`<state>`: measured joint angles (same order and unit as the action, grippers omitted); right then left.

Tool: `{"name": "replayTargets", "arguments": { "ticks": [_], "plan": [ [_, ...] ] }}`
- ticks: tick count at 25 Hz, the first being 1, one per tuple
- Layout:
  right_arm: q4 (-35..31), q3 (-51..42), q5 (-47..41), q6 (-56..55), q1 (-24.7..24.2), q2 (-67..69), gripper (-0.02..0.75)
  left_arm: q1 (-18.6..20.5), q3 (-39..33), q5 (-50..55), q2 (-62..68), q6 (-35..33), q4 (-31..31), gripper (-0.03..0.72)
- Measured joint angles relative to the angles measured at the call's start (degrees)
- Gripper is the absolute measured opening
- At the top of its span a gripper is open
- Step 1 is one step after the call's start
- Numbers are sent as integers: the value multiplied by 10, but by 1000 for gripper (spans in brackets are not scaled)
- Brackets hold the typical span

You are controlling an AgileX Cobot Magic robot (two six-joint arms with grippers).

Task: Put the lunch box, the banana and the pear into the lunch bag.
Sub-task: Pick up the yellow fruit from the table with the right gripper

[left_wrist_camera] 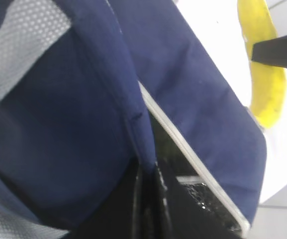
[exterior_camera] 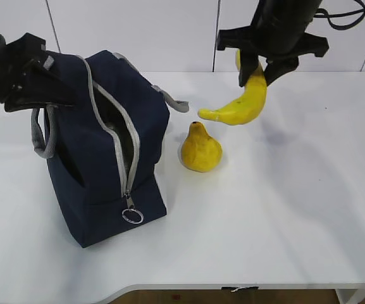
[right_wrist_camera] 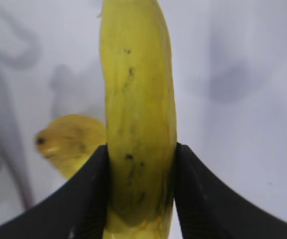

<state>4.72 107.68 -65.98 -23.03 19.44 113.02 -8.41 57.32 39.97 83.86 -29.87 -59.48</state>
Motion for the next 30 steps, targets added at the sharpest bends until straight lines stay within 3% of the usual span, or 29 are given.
{"name": "replayTargets", "arguments": {
  "ticks": [7,13,18,23,30],
  "plan": [
    [-158,70,-4,124,0,0,306,0,0,-2,0,0,0,3],
    [-426,83,6,400,0,3,305,0,0,-1,0,-1,0,3],
    [-554,83,5,587,0,8,305,0,0,1,0,-1,1,3],
    [-587,84,-17,653,2,21,305,0,0,8,0,-1,1,3],
    [-524,84,-4,673,53,27,305,0,0,12,0,-1,1,3]
  ]
}}
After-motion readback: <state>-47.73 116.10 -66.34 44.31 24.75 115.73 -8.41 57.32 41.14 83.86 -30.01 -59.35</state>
